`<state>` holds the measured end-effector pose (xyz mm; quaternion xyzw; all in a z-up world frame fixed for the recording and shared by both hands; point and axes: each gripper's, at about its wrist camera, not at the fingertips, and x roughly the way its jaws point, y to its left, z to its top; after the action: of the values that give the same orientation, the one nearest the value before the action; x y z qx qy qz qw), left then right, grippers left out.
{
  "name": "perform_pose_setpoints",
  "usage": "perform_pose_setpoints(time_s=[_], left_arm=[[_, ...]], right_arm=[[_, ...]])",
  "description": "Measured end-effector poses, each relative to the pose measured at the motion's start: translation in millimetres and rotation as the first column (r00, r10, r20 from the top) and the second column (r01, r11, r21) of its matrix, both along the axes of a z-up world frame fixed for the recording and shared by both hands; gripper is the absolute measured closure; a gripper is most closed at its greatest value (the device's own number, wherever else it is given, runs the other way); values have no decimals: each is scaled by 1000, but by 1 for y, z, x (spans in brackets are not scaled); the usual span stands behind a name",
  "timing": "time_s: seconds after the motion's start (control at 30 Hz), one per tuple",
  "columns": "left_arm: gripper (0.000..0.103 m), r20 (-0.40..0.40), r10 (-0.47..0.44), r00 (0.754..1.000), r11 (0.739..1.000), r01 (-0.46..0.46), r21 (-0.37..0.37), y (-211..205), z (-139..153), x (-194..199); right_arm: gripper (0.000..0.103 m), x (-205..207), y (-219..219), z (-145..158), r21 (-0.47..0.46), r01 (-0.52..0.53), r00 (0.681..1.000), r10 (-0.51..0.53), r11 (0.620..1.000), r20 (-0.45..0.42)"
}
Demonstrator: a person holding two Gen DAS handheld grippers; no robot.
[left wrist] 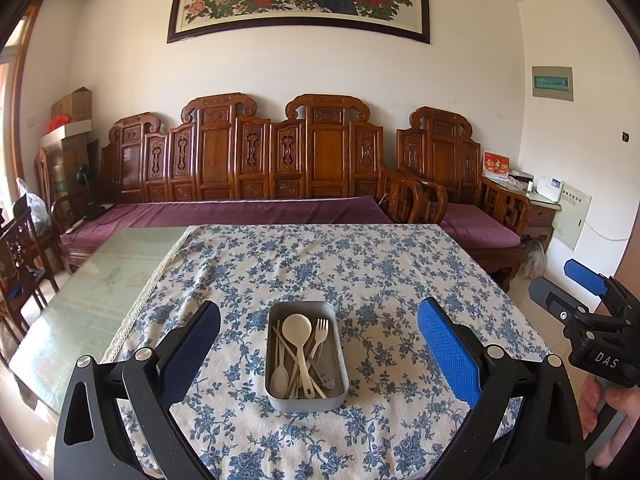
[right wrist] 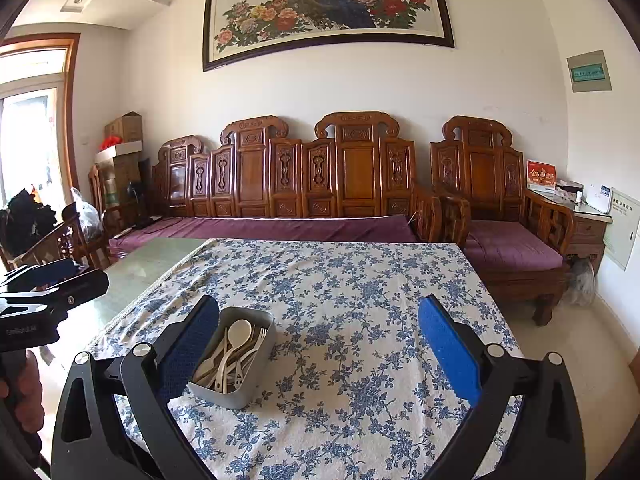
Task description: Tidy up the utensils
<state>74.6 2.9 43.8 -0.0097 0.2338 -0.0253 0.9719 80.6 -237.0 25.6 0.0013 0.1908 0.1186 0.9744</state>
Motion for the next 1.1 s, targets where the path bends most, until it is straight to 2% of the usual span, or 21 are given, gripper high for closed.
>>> perform_pose_setpoints(time_s=[1.1], left_arm=[[8,14,-5,1000,1000,5,3,-2,3,-6]], right_arm=[[3,0,-1,0,0,0,1000,0,1000,-1]])
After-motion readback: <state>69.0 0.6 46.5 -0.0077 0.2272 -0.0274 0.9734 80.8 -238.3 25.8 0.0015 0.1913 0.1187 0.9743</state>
